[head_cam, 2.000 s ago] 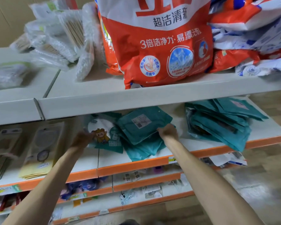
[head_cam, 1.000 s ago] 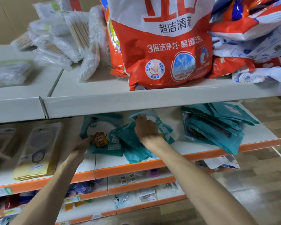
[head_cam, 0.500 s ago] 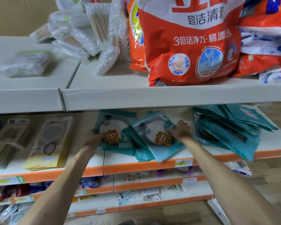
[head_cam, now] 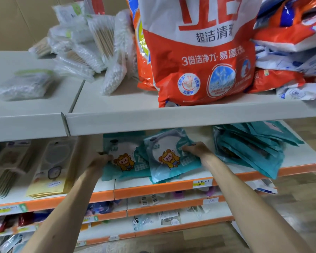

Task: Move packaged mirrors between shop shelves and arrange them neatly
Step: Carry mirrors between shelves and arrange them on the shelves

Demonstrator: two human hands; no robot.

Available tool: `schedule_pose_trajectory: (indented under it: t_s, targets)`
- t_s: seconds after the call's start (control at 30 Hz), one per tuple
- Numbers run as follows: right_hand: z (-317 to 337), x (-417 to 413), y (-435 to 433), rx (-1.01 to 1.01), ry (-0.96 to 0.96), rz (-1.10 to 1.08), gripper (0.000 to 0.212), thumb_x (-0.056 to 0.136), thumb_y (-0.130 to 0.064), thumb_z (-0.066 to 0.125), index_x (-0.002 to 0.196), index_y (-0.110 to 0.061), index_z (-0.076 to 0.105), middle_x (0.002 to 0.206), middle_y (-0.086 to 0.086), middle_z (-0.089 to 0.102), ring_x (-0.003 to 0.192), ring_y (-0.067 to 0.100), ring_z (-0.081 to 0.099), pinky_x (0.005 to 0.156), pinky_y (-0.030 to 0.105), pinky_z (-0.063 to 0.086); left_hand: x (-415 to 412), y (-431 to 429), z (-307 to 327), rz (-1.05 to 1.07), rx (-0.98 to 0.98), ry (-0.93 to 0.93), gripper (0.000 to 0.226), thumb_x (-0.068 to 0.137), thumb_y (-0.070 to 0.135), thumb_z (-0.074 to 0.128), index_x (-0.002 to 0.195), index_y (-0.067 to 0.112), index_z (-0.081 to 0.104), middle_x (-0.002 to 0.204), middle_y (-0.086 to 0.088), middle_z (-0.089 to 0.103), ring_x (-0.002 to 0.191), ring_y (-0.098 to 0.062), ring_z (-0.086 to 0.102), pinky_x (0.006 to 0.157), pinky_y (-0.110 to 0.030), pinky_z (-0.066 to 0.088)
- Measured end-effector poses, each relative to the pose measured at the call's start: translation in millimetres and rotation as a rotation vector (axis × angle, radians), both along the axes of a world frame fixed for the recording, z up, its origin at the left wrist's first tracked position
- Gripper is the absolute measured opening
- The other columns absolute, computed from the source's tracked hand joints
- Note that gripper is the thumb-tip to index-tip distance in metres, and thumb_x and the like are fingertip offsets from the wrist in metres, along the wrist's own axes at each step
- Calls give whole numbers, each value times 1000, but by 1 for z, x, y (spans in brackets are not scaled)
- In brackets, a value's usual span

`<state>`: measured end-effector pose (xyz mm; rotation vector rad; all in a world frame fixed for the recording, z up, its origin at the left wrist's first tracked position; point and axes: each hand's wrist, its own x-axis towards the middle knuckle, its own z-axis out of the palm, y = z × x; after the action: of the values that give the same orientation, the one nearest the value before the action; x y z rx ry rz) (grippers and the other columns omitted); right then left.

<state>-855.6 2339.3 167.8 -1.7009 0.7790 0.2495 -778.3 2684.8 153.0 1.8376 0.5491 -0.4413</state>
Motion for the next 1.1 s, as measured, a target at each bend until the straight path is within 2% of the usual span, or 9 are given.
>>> schedule_pose_trajectory:
  t_s: [0.13,0.3,0.43,0.53,0.6,0.73,0.9,1.0,1.1]
  targets:
    - [4,-4,3,14,21,-130,20,85,-4,71,103,3,67,91,17,73,81,29,71,77,38,60,-6,-5,13,57,-147,18,10,89,1,63,80,4,60,80,-13,60,71,-26,57,63,-35,49]
    - [14,-13,14,-54,-5,-216,23,88,-22,70,99,-1,67,91,8,72,90,28,69,88,41,57,-9,-5,24,150,-80,-53,11,86,8,70,81,8,60,84,-13,60,84,-30,59,86,-44,52]
    - [39,-27,19,-122,-61,-257,13,90,-21,67,84,-10,61,93,5,66,82,18,60,79,31,49,-30,-1,39,199,69,-153,24,86,8,69,70,13,52,74,-9,56,77,-25,57,79,-38,50]
    - [62,-44,21,-74,-145,-320,21,89,-11,68,72,-15,55,82,1,62,80,17,56,81,31,49,-49,12,53,261,72,-201,12,83,8,71,90,5,63,84,-15,63,84,-31,63,80,-42,54]
    - [74,-58,23,-59,-212,-342,26,90,-8,66,70,-15,52,81,1,58,83,18,53,75,28,45,-56,24,56,268,98,-224,21,80,11,75,97,3,66,96,-21,68,90,-36,66,79,-42,57]
    - [88,-88,31,-48,-268,-339,9,90,-6,66,90,-9,58,98,7,61,89,22,57,65,24,45,-85,36,72,306,43,-244,31,72,9,78,97,-7,69,93,-24,69,77,-30,64,70,-38,53]
    - [88,-127,41,27,-273,-281,11,93,-20,65,88,-11,63,93,13,72,76,22,68,73,39,57,-148,38,104,288,-96,-245,8,78,-7,66,82,-1,65,76,-15,63,57,-22,55,56,-27,49]
    - [83,-151,57,55,-297,-266,11,94,-21,65,99,-12,69,86,5,72,74,19,70,63,32,58,-184,52,107,295,-93,-255,22,80,-9,64,66,7,58,69,-7,58,64,-21,52,63,-28,46]
    - [86,-170,78,74,-305,-224,9,95,-20,64,96,-13,68,84,4,71,71,18,69,59,29,56,-207,78,105,320,-82,-267,18,77,-6,68,66,6,60,78,-11,64,72,-26,58,63,-30,49]
